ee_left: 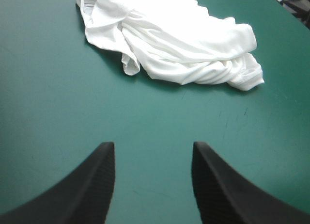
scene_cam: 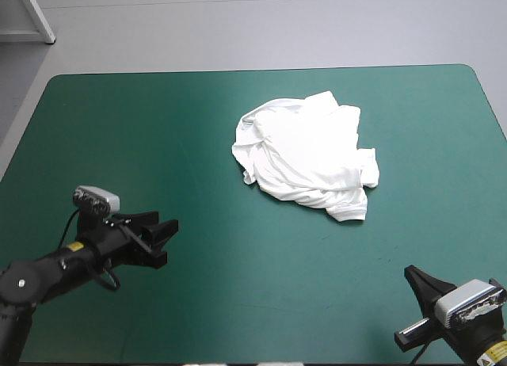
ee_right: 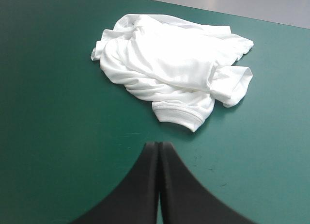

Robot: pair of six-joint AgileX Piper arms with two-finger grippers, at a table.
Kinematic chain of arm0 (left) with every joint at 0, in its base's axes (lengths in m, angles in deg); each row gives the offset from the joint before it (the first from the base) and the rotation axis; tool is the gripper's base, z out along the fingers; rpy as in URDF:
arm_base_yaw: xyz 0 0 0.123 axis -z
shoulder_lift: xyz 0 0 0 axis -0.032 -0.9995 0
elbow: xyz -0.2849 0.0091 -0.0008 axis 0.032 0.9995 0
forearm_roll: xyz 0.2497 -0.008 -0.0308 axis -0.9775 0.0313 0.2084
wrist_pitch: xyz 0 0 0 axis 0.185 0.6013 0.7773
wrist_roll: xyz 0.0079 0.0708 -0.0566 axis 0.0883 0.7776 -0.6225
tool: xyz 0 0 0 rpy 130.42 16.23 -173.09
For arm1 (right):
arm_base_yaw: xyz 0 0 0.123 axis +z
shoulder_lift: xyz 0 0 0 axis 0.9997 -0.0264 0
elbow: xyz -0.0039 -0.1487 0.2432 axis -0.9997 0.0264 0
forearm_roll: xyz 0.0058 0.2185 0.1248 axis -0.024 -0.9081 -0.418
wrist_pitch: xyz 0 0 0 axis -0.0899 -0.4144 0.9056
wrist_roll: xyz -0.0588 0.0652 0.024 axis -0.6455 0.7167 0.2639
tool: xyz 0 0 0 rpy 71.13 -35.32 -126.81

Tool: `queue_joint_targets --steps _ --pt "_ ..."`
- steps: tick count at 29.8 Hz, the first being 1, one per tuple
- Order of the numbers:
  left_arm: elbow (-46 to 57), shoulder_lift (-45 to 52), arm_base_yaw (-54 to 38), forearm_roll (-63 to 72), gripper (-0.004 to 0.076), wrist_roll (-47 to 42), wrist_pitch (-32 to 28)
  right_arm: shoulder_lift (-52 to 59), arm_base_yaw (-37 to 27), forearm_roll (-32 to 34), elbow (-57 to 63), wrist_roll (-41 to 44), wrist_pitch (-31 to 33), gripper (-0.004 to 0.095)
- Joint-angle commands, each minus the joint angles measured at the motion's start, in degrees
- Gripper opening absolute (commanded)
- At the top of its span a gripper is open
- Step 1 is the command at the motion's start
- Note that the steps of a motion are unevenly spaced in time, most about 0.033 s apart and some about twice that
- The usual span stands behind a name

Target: Fold the cloth

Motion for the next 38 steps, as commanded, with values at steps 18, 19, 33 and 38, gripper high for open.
queue_joint_targets --steps 18,19,33,38 --pt "-40.9 -51.8 17.7 -7.2 0.0369 4.2 -14.7 -0.6 0.0 -0.3 -1.8 0.0 -3.9 -0.0017" --pt "-42.4 -53.3 17.7 -8.6 0.0369 2.7 -14.3 -0.6 0.0 -0.3 -1.8 0.0 -3.9 -0.0017" --pt "-54.0 -66.9 17.7 -13.8 0.0456 1.1 -13.4 -0.6 0.0 -0.5 -1.8 0.0 -4.0 -0.0015" --pt "-54.8 -69.6 18.1 -13.2 0.0455 1.4 -13.6 -0.6 0.0 -0.5 -1.8 0.0 -4.3 -0.0015"
